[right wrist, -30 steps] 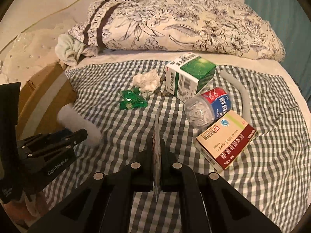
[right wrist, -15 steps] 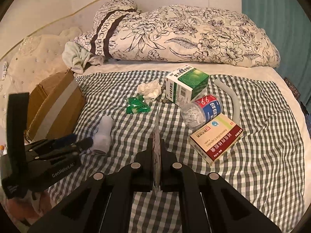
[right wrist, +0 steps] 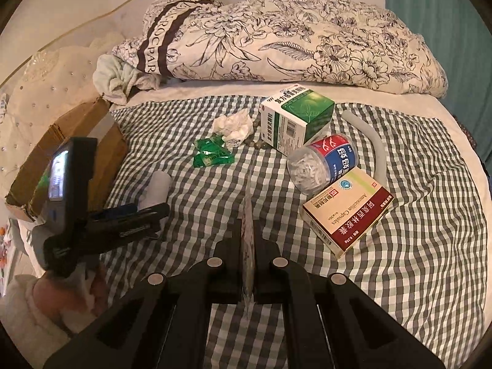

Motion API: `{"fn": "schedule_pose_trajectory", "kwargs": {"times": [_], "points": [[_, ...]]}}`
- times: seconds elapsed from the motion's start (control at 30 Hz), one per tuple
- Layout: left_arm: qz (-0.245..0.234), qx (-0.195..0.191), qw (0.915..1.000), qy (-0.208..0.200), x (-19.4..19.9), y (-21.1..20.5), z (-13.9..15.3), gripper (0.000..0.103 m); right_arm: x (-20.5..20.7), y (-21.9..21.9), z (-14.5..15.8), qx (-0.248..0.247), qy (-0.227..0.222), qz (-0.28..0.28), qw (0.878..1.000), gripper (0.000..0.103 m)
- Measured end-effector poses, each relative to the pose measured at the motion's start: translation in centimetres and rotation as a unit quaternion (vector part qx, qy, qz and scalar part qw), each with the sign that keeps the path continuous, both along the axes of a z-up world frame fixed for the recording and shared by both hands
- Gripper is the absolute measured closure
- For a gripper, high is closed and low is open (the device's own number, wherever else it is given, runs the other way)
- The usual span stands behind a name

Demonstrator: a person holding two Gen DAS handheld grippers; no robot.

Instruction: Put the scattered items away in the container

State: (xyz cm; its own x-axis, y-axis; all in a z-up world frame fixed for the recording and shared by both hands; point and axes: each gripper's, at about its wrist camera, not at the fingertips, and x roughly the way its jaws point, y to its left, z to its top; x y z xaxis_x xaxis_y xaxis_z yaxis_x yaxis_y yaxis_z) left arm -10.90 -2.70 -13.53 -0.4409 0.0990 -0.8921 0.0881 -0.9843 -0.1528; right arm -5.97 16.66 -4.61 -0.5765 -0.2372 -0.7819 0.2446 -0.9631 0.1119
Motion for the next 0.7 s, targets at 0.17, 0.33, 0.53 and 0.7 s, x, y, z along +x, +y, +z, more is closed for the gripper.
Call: {"fn": "schedule_pose_trajectory", "kwargs": {"times": [0.17,0.33,0.53,0.7], "points": [[-0.004,-0.008,0.9999,0.009,0.5,0.1,0.2,0.057,-0.5,0.0,-0.3,0.0,-0.006,-0.002,1.0,0.1],[0.006,0.002,0.9993,0.037,1.3,-0.3,2.6,0.057,-0.7,0.0,-0.2,-0.003,-0.005,0.001,1.0,0.1],[0.007,-0.016,0.9973,0.072,2.9,0.2,6.7,0.057,-0.2,-0.2,0.2,-0.008,0.0,0.005,1.0,0.1],[0.002,-0.024,0.9948,0.099,4.4,0.6,10.0,0.057,0.6,-0.2,1.2,-0.012,0.012,0.006,1.0,0.1]]}}
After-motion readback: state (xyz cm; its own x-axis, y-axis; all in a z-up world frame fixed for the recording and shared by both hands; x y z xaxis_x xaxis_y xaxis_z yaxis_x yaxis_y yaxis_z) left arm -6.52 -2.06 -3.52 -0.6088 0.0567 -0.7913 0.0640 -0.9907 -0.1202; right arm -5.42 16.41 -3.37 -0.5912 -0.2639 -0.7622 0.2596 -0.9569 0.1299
